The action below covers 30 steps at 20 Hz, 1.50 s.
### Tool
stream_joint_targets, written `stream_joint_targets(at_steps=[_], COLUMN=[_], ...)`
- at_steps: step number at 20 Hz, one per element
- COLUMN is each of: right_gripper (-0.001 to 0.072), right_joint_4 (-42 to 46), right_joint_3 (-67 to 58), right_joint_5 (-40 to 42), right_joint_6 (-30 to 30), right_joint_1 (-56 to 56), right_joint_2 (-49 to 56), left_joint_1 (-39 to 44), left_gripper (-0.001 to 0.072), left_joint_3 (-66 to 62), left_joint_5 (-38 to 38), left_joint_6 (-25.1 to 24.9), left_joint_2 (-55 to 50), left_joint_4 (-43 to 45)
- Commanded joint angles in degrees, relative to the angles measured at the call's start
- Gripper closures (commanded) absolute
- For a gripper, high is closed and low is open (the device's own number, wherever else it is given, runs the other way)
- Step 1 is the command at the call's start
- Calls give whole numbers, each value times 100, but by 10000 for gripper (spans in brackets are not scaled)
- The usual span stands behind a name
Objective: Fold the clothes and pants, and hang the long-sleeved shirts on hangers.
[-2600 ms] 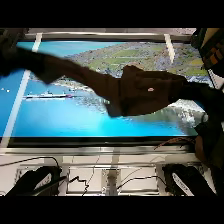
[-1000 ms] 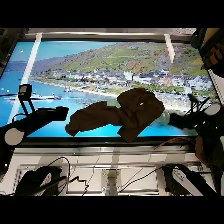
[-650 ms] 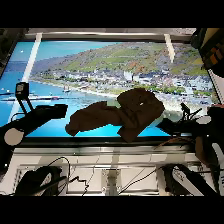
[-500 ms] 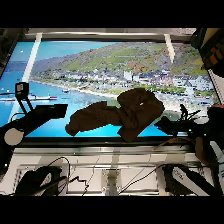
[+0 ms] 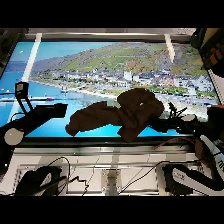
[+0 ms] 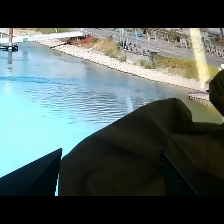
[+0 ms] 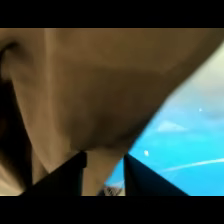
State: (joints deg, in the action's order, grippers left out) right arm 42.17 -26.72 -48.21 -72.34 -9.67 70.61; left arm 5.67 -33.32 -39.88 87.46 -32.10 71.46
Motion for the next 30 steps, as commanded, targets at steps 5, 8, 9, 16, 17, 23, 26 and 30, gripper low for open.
stream_joint_targets(at_steps=[5, 8, 9, 16, 17, 23, 26, 30], right_gripper=[528, 399, 399, 404, 403, 692, 699, 699], right_joint_4=[225, 584, 885, 1318, 1386, 1349, 1349, 1346], right_joint_3=[4, -7, -46, -151, -149, -149, -149, -149], right_joint_5=[476, 341, 225, -302, -382, -179, -133, -138], right_joint_6=[-168, -79, -79, 109, 153, 138, 136, 133], right_joint_1=[221, 216, 216, 216, 216, 216, 216, 216], right_joint_2=[94, 0, -26, -24, -24, -17, -20, -20], left_joint_1=[-7, -7, -7, -7, -4, -7, -17, -225], left_gripper=[32, 32, 32, 33, 32, 32, 33, 92], left_joint_3=[11, 11, 11, 11, 11, 11, 26, 72], left_joint_5=[-42, -42, -44, -42, -42, -83, -479, -2039], left_joint_6=[17, 17, 17, 17, 17, 17, 382, 1307], left_joint_2=[-20, -17, -17, -17, -17, -17, -20, -20], left_joint_4=[4, 4, 4, 2, 2, 9, 127, 1322])
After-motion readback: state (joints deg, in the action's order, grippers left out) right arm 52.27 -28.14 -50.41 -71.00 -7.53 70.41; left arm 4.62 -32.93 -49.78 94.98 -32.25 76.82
